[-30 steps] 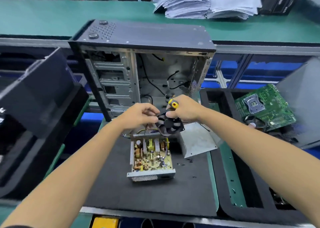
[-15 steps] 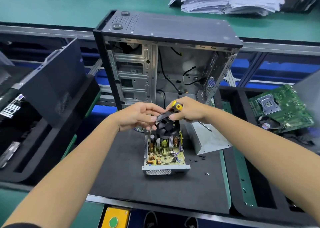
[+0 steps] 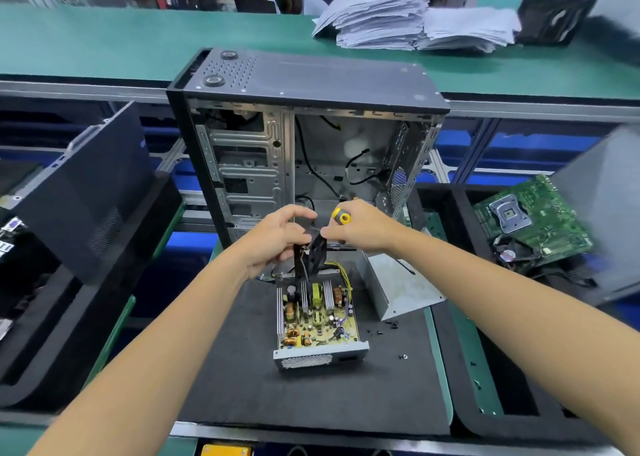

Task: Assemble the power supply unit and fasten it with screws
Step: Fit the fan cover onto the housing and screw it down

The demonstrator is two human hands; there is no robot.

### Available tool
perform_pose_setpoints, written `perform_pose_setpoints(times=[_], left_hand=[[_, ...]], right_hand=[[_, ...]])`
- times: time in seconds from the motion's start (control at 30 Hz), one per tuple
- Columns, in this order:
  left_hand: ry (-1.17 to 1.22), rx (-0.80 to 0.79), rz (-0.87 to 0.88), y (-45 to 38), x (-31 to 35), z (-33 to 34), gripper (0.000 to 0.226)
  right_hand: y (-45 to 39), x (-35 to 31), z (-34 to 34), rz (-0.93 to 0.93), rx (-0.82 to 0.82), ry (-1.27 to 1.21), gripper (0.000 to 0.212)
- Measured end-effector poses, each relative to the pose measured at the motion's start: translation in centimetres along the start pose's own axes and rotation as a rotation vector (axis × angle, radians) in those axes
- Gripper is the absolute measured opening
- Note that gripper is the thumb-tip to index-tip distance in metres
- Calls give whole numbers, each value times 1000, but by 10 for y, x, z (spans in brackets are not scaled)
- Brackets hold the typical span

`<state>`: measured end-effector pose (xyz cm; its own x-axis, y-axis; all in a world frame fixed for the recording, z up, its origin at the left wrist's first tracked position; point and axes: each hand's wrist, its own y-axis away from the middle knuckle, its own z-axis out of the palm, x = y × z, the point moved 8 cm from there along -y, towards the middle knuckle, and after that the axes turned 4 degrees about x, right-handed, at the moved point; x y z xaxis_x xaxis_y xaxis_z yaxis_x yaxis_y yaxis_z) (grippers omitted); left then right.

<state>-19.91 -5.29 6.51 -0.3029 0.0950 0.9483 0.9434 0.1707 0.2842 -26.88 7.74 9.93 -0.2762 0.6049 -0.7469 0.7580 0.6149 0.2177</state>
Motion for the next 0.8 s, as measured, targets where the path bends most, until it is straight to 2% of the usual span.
perform_pose_setpoints(times=[0.13, 0.3, 0.4, 0.63, 0.8], left_hand=[[-43, 26, 30, 3, 10, 12, 35], [8, 156, -1, 3, 15, 15, 24], [52, 182, -10, 5, 16, 15, 21], [11, 127, -13, 10, 19, 18, 25], [30, 130, -7, 12, 21, 18, 26]], right_hand=[[14, -9, 16, -10, -206, -24, 42], [20, -15, 18, -54, -242, -3, 48], [26, -13, 20, -43, -280, -45, 40], [26, -6, 15, -51, -193, 59, 23], [30, -5, 10, -69, -201, 14, 12]])
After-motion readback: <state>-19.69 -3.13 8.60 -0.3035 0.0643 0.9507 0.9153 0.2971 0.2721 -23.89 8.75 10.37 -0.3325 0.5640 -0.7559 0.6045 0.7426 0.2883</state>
